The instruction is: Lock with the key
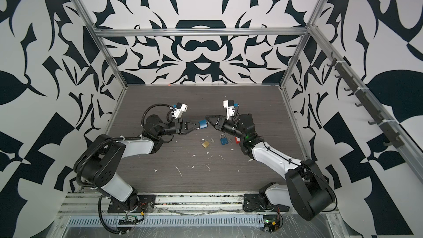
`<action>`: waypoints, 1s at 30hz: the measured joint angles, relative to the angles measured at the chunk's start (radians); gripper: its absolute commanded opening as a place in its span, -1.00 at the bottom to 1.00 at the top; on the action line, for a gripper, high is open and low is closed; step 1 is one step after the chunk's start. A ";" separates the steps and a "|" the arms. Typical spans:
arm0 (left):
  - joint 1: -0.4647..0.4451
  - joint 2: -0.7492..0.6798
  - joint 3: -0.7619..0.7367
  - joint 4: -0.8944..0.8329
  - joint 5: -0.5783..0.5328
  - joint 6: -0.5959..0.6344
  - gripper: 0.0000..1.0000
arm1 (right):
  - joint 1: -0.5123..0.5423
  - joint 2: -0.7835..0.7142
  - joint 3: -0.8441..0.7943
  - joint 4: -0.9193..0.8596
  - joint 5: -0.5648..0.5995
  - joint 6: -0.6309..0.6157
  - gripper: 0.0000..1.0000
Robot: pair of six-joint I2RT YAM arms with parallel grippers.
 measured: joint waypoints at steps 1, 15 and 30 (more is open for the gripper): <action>0.000 0.001 0.003 -0.001 0.001 0.000 -1.00 | 0.000 0.000 -0.001 0.007 0.001 0.001 -0.91; -0.001 0.024 0.026 -0.016 0.011 -0.008 -1.00 | 0.039 0.012 -0.018 -0.026 -0.016 -0.033 -0.16; 0.004 0.068 0.034 0.049 0.023 -0.031 -1.00 | 0.033 0.027 -0.008 -0.050 -0.088 -0.031 -0.86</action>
